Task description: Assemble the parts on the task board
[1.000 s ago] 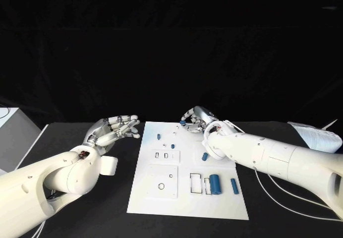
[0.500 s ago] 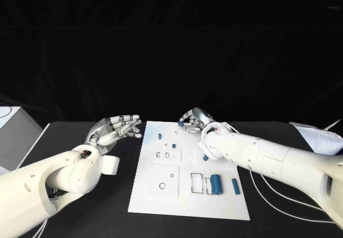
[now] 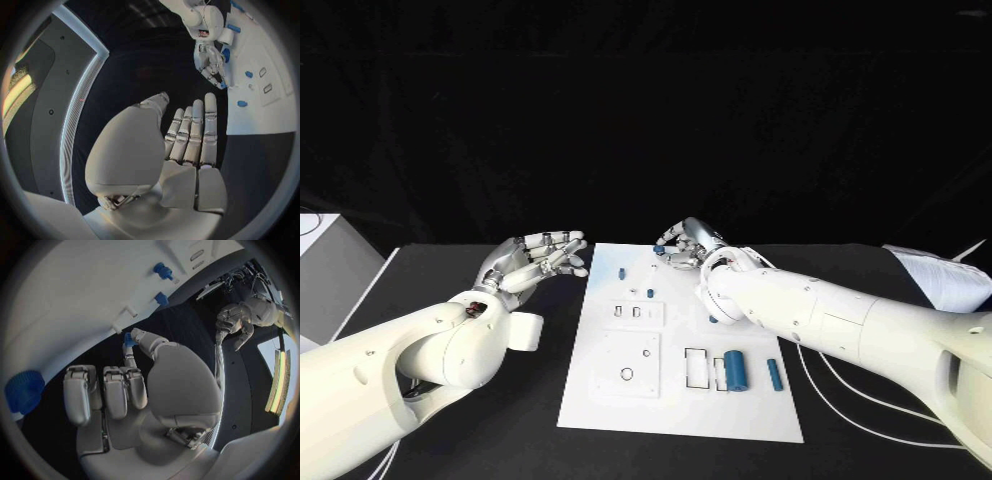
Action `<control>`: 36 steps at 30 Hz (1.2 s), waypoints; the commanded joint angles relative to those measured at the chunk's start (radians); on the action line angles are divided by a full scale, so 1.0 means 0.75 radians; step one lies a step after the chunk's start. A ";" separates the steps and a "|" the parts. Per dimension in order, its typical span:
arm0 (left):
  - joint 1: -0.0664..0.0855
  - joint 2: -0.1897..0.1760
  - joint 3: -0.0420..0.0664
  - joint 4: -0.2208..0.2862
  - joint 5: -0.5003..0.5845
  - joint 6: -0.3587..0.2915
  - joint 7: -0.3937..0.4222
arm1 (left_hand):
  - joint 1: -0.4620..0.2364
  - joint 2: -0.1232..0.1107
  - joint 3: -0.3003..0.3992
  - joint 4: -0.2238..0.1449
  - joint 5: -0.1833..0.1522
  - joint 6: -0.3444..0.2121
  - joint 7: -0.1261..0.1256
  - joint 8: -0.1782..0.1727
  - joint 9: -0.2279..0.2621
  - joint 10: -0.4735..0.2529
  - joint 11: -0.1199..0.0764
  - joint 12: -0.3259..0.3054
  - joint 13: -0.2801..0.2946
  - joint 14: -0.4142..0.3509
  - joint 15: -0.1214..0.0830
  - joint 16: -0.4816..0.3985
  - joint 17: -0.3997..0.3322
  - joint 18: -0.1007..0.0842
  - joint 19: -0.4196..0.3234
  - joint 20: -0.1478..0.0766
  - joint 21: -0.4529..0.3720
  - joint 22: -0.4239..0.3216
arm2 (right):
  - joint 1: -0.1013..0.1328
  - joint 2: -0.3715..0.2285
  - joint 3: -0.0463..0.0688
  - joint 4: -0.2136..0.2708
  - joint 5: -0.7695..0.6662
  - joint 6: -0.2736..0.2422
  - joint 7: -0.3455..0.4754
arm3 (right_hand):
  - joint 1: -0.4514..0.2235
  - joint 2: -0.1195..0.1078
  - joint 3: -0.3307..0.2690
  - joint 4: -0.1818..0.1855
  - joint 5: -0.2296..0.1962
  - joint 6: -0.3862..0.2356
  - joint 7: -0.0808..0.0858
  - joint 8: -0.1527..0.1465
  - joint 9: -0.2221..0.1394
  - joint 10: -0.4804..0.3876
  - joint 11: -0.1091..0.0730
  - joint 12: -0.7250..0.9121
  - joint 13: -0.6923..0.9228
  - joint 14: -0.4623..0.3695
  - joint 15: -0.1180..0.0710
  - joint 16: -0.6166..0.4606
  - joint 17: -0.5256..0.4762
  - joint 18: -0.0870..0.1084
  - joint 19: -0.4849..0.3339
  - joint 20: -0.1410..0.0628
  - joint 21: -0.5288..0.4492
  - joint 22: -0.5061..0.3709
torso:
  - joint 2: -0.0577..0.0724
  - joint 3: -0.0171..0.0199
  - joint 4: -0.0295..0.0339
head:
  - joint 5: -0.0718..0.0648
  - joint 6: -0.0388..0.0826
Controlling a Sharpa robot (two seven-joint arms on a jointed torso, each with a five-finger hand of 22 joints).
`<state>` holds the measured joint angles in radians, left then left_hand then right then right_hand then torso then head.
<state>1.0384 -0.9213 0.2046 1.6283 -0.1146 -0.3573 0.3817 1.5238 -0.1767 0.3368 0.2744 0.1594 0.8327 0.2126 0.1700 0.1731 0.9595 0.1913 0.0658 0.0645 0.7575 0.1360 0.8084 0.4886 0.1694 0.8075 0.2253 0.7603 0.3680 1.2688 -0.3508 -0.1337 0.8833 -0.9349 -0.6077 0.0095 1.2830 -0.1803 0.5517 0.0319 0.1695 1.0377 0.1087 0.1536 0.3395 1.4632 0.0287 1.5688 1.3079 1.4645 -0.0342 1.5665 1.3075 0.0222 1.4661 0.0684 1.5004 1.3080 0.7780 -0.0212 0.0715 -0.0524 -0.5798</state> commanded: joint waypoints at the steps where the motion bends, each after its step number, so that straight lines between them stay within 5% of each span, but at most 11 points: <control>1: 0.000 0.005 0.001 0.000 -0.006 0.011 0.009 | 0.011 0.000 0.000 0.002 -0.003 -0.013 0.044 -0.008 -0.001 -0.006 0.001 -0.002 0.000 -0.011 -0.001 0.005 -0.002 0.013 -0.009 -0.002 0.007 0.001 | -0.001 0.008 0.001 -0.008 -0.003 0.019 0.017 | -0.003 0.009 -0.010 -0.003 -0.008 -0.007 -0.003 -0.006 0.000 0.143 -0.001 0.003 0.351 0.142 -0.010 0.006 0.351 -0.008 0.108 -0.010 0.010 0.285 | -0.001 -0.0001 0.0012 | 0.001 0.000; 36: 0.001 0.008 0.001 0.003 -0.006 0.007 0.007 | 0.012 0.001 0.000 0.001 -0.003 -0.014 0.044 -0.008 -0.002 -0.008 0.002 -0.001 0.000 -0.012 -0.001 0.007 -0.003 0.014 -0.012 -0.001 0.010 0.003 | -0.008 0.079 0.001 -0.130 -0.015 0.091 -0.001 | -0.010 0.008 -0.017 0.002 -0.022 -0.011 -0.001 -0.011 -0.002 0.143 0.001 0.003 0.351 0.142 -0.009 0.006 0.351 -0.008 0.108 -0.010 0.010 0.285 | 0.001 0.0011 -0.0007 | 0.015 0.003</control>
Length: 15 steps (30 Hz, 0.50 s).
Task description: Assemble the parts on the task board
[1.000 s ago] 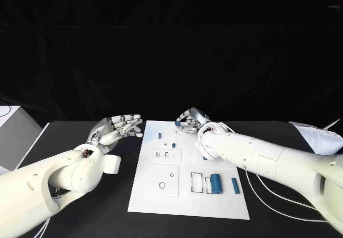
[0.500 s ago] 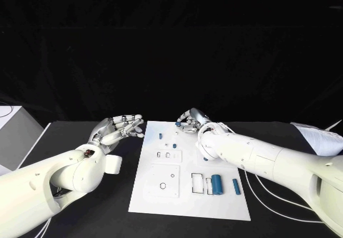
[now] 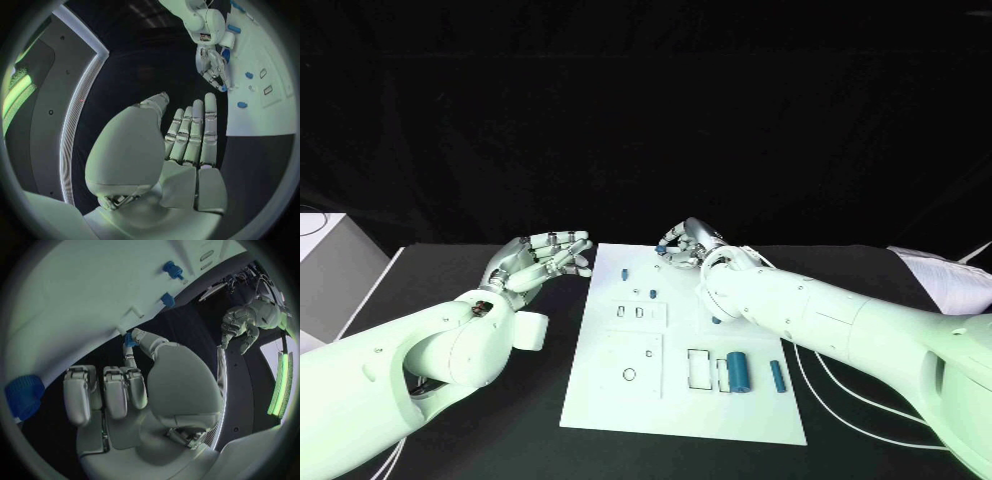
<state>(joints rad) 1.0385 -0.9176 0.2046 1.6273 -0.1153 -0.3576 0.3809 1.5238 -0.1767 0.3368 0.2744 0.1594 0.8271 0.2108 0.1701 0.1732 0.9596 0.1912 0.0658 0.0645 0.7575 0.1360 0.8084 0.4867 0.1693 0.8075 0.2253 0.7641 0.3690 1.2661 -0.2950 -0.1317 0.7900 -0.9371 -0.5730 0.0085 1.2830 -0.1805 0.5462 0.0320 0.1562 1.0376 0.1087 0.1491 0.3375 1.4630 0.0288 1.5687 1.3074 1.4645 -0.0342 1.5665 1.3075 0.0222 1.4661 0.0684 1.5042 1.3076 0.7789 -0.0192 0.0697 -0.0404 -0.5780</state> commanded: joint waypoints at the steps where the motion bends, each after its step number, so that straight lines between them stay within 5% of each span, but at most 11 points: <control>1: 0.001 0.003 0.001 0.004 -0.005 0.008 0.008 | 0.012 0.001 0.000 0.001 -0.003 -0.007 0.046 -0.008 -0.002 -0.008 0.002 -0.001 0.000 -0.012 -0.001 0.007 -0.001 0.014 -0.012 -0.001 0.005 0.001 | -0.005 0.005 -0.002 -0.007 -0.012 0.046 0.000 | -0.010 0.008 -0.009 0.002 -0.005 -0.011 -0.001 -0.005 0.000 0.144 0.001 0.003 0.351 0.142 -0.009 0.006 0.351 -0.008 0.108 -0.009 0.005 0.286 | 0.000 -0.0016 0.0027 | 0.000 0.000; 15: 0.001 0.002 0.001 0.004 -0.005 0.007 0.007 | 0.012 0.001 0.000 0.001 -0.003 -0.007 0.046 -0.008 -0.002 -0.008 0.002 -0.001 0.000 -0.012 -0.001 0.007 -0.001 0.014 -0.012 -0.001 0.005 0.001 | -0.007 0.009 -0.002 -0.020 -0.020 0.068 -0.015 | -0.012 0.008 -0.011 0.003 -0.009 -0.012 -0.001 -0.006 0.000 0.144 0.001 0.003 0.351 0.142 -0.008 0.006 0.351 -0.007 0.107 -0.009 0.003 0.284 | 0.000 0.0001 -0.0014 | 0.001 -0.004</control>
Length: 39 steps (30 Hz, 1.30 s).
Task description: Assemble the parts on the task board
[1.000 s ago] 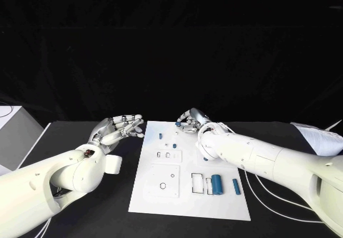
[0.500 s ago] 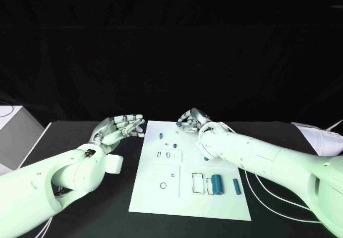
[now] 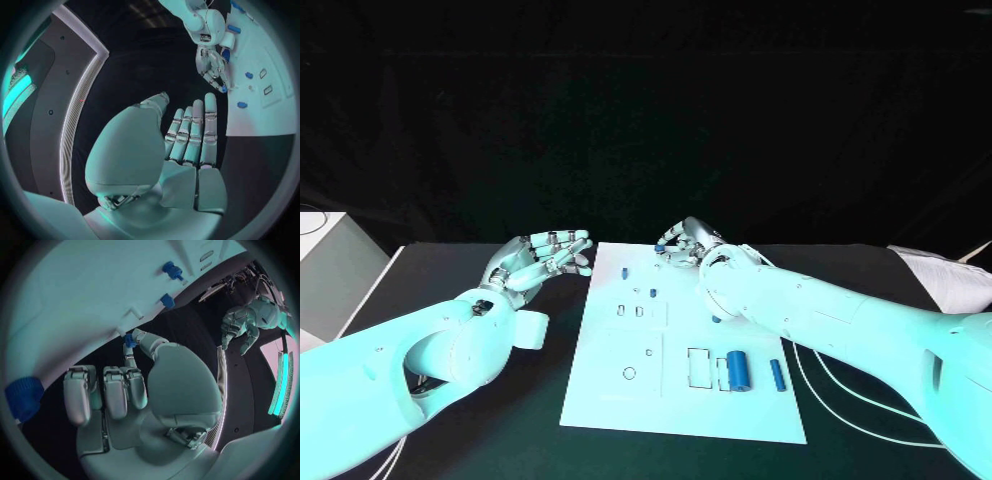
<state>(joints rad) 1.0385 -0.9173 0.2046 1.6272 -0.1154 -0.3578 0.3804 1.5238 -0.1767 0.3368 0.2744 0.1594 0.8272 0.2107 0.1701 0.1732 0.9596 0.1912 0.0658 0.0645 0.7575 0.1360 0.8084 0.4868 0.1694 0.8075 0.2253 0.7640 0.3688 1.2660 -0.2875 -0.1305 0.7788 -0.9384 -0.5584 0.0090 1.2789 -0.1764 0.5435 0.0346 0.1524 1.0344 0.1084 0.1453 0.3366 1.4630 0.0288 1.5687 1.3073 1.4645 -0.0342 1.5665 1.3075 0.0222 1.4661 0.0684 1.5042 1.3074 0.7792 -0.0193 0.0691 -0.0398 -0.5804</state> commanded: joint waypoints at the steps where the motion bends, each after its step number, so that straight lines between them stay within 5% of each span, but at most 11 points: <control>1: 0.001 0.002 0.001 0.004 -0.005 0.007 0.008 | 0.012 0.001 0.000 0.001 -0.003 -0.007 0.046 -0.009 -0.002 -0.008 0.002 -0.001 0.000 -0.012 -0.001 0.007 -0.001 0.014 -0.012 -0.001 0.005 0.002 | -0.007 -0.002 -0.003 -0.005 -0.019 0.048 -0.017 | -0.006 0.003 -0.007 0.000 -0.004 -0.008 -0.001 -0.001 0.001 0.144 0.001 0.003 0.351 0.142 -0.008 0.006 0.351 -0.007 0.107 -0.009 0.003 0.284 | 0.000 0.0004 -0.0008 | 0.001 -0.001; 19: 0.001 0.003 0.001 0.000 -0.005 0.008 0.007 | 0.013 0.001 -0.001 0.001 -0.003 -0.008 0.046 -0.009 -0.003 -0.010 0.002 0.000 0.001 -0.015 0.000 0.011 -0.004 0.014 -0.018 0.000 0.011 0.004 | -0.010 -0.009 -0.003 0.037 -0.016 -0.030 0.028 | -0.003 0.008 -0.005 -0.001 -0.001 -0.007 -0.002 -0.001 0.000 0.144 0.001 0.003 0.351 0.142 -0.008 0.006 0.351 -0.009 0.109 -0.009 0.009 0.289 | 0.000 -0.0005 0.0020 | -0.002 0.004; 39: 0.001 0.010 0.001 -0.006 -0.006 0.010 0.005 | 0.013 0.001 -0.001 0.001 -0.003 -0.008 0.046 -0.009 -0.003 -0.010 0.002 0.000 0.001 -0.015 0.000 0.011 -0.004 0.014 -0.018 0.000 0.011 0.004 | -0.010 0.006 -0.003 0.006 -0.016 -0.031 0.021 | -0.003 0.008 -0.006 0.000 0.001 -0.008 -0.001 -0.002 0.000 0.144 0.001 0.003 0.351 0.142 -0.008 0.006 0.351 -0.009 0.110 -0.009 0.009 0.290 | 0.000 -0.0013 0.0012 | -0.002 0.007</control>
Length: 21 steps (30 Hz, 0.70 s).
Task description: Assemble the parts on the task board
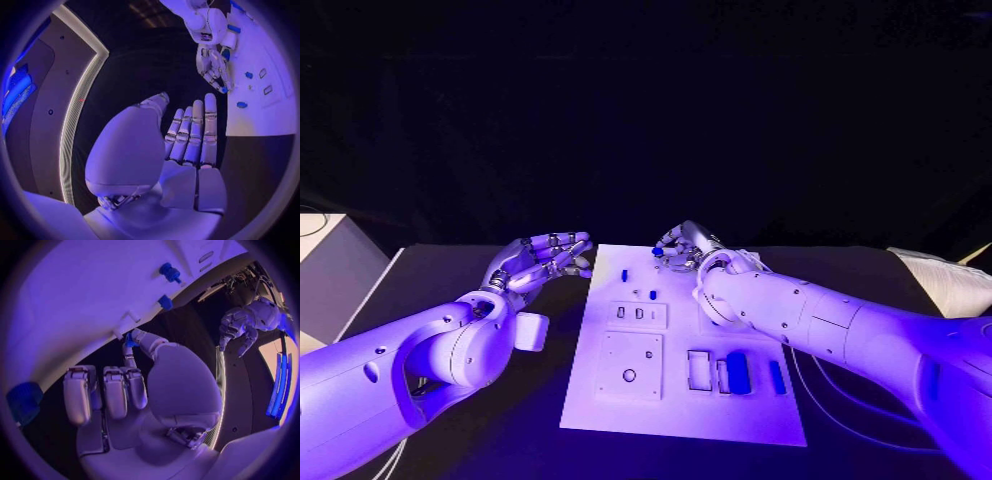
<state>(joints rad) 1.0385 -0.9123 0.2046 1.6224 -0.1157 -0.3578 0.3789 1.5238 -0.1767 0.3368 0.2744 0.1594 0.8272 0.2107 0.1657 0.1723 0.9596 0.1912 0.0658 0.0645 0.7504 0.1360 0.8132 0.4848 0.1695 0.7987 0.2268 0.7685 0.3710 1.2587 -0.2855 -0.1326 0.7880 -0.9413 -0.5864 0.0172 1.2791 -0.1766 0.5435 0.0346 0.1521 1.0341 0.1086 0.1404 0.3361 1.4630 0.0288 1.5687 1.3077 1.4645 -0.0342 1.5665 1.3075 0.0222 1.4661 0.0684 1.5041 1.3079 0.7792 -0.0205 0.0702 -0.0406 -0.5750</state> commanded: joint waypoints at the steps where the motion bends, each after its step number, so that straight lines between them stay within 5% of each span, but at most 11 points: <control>1: 0.001 0.004 0.001 0.001 -0.006 0.010 0.007 | 0.013 0.001 -0.001 0.001 -0.003 -0.008 0.046 -0.003 -0.001 -0.010 0.002 0.000 0.001 -0.006 0.000 0.005 -0.001 0.014 -0.006 -0.002 0.005 0.002 | 0.000 0.004 0.000 -0.011 -0.012 0.012 0.008 | -0.003 0.008 -0.006 0.000 0.002 -0.007 -0.001 0.004 0.000 0.144 0.001 0.003 0.351 0.142 -0.008 0.006 0.351 -0.009 0.110 -0.009 0.010 0.289 | 0.000 0.0010 -0.0005 | -0.001 0.000; 21: 0.001 0.007 0.001 -0.002 -0.006 0.011 0.004 | 0.012 0.001 -0.004 0.003 -0.004 -0.009 0.047 -0.004 -0.002 -0.012 0.003 0.001 0.001 -0.009 0.001 0.009 -0.004 0.015 -0.012 0.000 0.010 0.004 | -0.008 0.009 0.000 -0.039 -0.045 0.066 -0.047 | -0.005 0.006 -0.009 0.001 0.004 -0.012 0.000 0.001 -0.001 0.144 0.002 0.003 0.351 0.142 -0.008 0.006 0.351 -0.009 0.109 -0.008 0.008 0.288 | 0.001 0.0024 -0.0030 | 0.000 -0.005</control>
<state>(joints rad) 1.0384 -0.9090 0.2045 1.6192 -0.1159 -0.3577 0.3772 1.5238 -0.1767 0.3368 0.2744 0.1594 0.8273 0.2107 0.1657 0.1723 0.9561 0.1948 0.0658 0.0645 0.7505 0.1360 0.8131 0.4830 0.1695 0.7987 0.2268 0.7723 0.3724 1.2544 -0.2783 -0.1325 0.7591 -0.9560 -0.5635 -0.0063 1.2791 -0.1766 0.5435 0.0346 0.1521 1.0340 0.1086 0.1354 0.3336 1.4630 0.0288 1.5687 1.3075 1.4645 -0.0342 1.5665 1.3074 0.0222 1.4661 0.0684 1.5080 1.3077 0.7796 -0.0186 0.0691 -0.0414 -0.5784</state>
